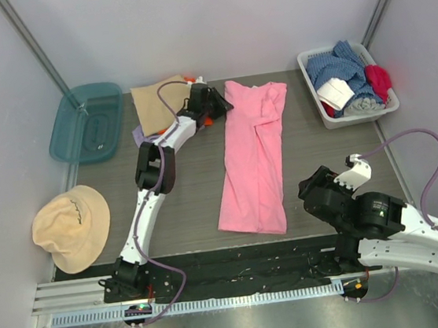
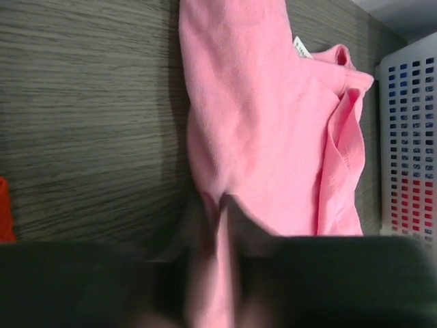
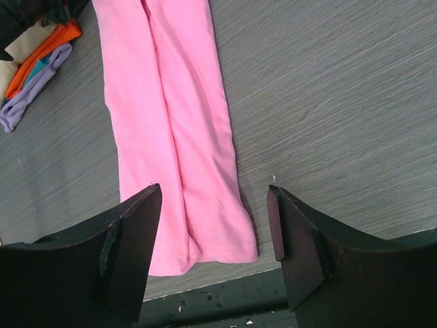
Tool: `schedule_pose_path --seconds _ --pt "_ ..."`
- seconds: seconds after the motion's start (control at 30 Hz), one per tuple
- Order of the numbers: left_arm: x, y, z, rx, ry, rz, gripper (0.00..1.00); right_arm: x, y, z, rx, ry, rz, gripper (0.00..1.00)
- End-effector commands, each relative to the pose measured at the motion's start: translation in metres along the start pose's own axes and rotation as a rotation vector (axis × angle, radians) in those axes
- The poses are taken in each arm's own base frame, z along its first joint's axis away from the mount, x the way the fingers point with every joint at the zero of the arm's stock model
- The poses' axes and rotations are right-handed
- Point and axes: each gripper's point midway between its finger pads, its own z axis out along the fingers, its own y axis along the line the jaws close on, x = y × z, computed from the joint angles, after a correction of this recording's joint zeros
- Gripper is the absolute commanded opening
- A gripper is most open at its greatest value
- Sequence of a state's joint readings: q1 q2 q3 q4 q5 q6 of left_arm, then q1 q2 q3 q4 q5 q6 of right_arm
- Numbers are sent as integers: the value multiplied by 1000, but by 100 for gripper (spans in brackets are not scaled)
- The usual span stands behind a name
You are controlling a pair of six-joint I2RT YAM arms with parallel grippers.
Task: Fold and stack the t-shirts
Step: Fold the tshirt
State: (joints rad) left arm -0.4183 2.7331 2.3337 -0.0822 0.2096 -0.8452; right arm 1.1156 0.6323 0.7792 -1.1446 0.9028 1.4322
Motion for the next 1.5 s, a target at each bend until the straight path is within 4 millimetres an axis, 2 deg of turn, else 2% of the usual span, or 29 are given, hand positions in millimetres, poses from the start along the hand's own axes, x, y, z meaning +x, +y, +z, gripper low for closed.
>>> schedule_pose_path --seconds 0.0,0.03,0.1,0.13,0.2,0.23,0.3,0.33,0.37,0.43,0.47,0.53,0.57,0.63,0.67,0.7,0.73,0.77,0.8,0.83,0.87,0.9,0.93,0.97,1.0,1.03,1.1,1.2,1.47 --pt "-40 -33 -9 87 -103 6 48 -7 4 1 -15 -38 41 71" --pt "-42 -37 -12 96 -102 6 66 -7 5 1 -16 -36 37 71" --pt "-51 -50 -19 114 -118 7 76 -6 5 1 -17 -36 31 71" --pt "-62 -65 -26 154 -143 16 86 -6 5 1 -20 -35 30 72" --pt "-74 -80 -36 185 -160 13 94 -5 4 2 -21 -37 26 72" --pt "-82 -96 -46 215 -169 21 98 -5 4 2 -19 -38 23 72" --pt "-88 -109 -58 240 -168 27 100 -4 3 3 -21 -40 10 72" --pt "-101 -133 -78 279 -190 40 100 -4 3 3 -21 -40 5 72" --pt "-94 -136 -84 297 -164 48 100 -2 3 5 -21 -38 -5 72" --pt "-91 -158 -107 340 -151 81 100 3 2 7 -18 -28 -48 72" --pt "-85 -176 -131 366 -132 110 100 5 4 8 -19 -25 -60 72" --pt "-71 -188 -153 377 -112 182 100 16 4 12 -8 8 -123 72" --pt "-57 -198 -179 380 -83 205 100 20 9 13 -20 16 -124 73" --pt "-35 -203 -204 378 -52 292 100 35 9 16 -22 64 -169 73" --pt "13 -175 -206 304 53 299 100 39 17 18 -49 74 -155 75" --pt "11 -188 -240 304 5 345 100 47 15 20 -51 90 -174 75" --pt "51 -148 -240 223 81 382 100 54 16 21 -59 118 -184 77" --pt "77 -140 -251 203 118 408 100 58 19 21 -71 128 -176 78" --pt "82 -144 -276 216 103 425 100 63 15 24 -66 138 -185 79" --pt "118 -103 -280 134 168 428 100 69 15 24 -70 164 -191 80" --pt "136 -99 -292 133 183 446 100 73 17 24 -83 174 -193 80" --pt "139 -97 -309 129 150 459 100 80 13 26 -81 190 -207 82" --pt "165 -67 -317 87 195 459 100 87 12 26 -82 217 -218 83" --pt "180 -59 -324 80 211 461 100 93 8 27 -75 236 -228 84" --pt "182 -59 -336 97 195 453 100 98 6 28 -73 255 -241 84" --pt "200 -32 -341 58 225 445 100 107 8 26 -92 291 -239 85" --pt "217 -10 -354 30 246 433 99 120 2 29 -85 327 -272 85" --pt "223 7 -360 11 231 427 99 138 -2 32 -89 378 -291 86" --pt "235 14 -357 38 234 389 98 149 -14 41 -85 378 -254 85"
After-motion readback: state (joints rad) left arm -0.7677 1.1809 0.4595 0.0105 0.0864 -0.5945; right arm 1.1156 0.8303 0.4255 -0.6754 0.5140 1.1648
